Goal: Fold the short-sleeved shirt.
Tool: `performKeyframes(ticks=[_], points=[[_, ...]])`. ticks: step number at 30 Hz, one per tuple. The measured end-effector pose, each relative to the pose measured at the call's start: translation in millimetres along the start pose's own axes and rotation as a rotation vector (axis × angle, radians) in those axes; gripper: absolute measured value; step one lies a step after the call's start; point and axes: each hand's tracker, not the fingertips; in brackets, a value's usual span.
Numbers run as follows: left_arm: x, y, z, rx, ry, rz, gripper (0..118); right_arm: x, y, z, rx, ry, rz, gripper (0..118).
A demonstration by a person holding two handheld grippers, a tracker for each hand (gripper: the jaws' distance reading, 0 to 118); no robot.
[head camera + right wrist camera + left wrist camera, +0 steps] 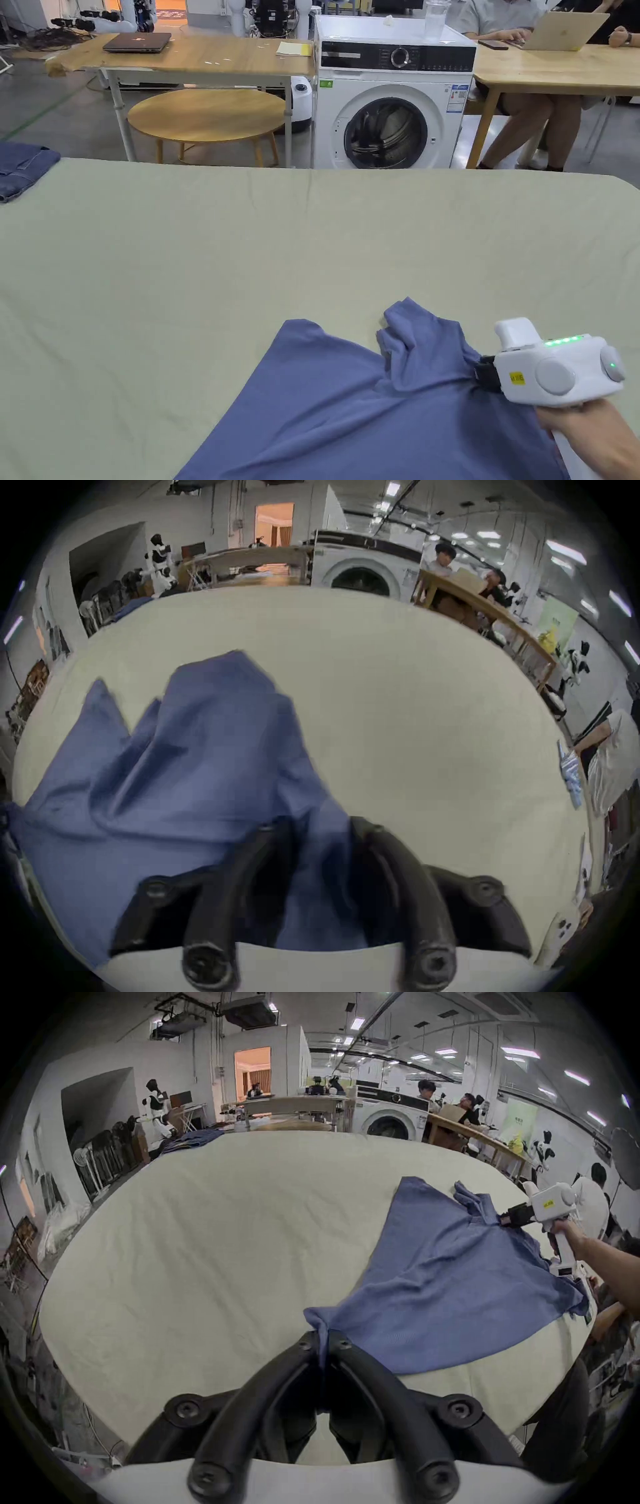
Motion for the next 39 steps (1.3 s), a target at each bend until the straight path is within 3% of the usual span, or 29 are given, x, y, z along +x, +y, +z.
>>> performKeyframes(ticks=[2, 5, 8, 12, 17, 25, 33, 39], points=[[0.5, 1.4, -5.3, -0.007, -0.001, 0.004, 0, -3.4, -4.9, 9.4, -0.018, 0.055, -0.014, 2], [1.3, 9.4, -13.9, -0.004, -0.004, 0.000, 0, -6.0, -10.1, 36.1, 0.028, 0.050, 0.004, 1], [3.4, 27.9, -15.9, 0.023, 0.003, -0.019, 0, -3.7, -3.4, 78.1, 0.133, 0.075, -0.052, 1], [7.3, 70.5, -20.0, 0.048, -0.007, -0.016, 0, -0.8, 12.1, 144.4, 0.279, 0.065, -0.042, 1], [21.8, 142.7, -19.2, 0.143, 0.012, -0.051, 0, 2.7, 46.2, 226.6, 0.451, -0.016, 0.032, 1], [50.8, 274.9, 37.2, 0.368, 0.061, -0.084, 0, 30.8, 117.4, 352.6, 0.697, -0.085, 0.022, 1], [74.1, 381.8, 90.0, 0.534, 0.129, -0.126, 0, 57.3, 188.0, 420.8, 0.878, -0.132, -0.001, 1], [73.2, 444.9, 122.0, 0.643, 0.163, -0.115, 0, 66.3, 233.2, 456.1, 0.982, -0.091, -0.070, 1]])
